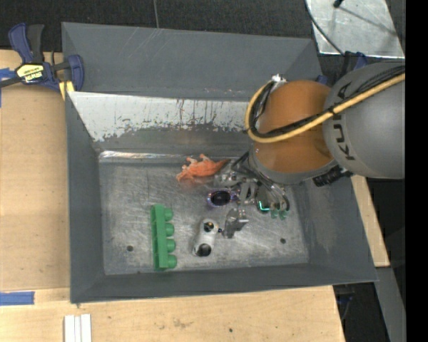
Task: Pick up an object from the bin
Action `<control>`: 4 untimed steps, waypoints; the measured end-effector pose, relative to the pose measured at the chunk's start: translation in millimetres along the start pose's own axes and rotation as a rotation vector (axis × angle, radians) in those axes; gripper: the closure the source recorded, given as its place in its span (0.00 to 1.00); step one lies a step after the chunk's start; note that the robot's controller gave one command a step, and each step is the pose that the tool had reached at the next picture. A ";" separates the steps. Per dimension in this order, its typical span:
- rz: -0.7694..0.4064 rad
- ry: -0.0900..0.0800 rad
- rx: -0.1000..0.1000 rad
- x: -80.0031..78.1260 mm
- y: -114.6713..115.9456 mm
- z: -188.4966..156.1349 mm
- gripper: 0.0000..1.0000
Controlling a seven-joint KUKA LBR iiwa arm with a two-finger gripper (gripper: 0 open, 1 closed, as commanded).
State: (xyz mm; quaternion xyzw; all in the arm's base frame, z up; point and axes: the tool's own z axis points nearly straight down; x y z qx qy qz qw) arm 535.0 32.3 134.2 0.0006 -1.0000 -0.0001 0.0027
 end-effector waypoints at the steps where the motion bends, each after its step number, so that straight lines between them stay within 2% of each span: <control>1: 0.001 -0.008 0.000 -2.0 -0.1 -4.0 0.00; 2: 0.214 -0.027 -0.005 -6.8 -35.5 57.1 1.00; 3: 0.214 -0.027 -0.005 -6.8 -35.5 57.1 1.00; 4: 0.252 -0.003 0.000 39.5 -17.5 -131.8 1.00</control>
Offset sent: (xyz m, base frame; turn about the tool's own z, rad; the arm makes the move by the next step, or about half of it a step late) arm -0.0002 -0.0369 -0.0642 0.2172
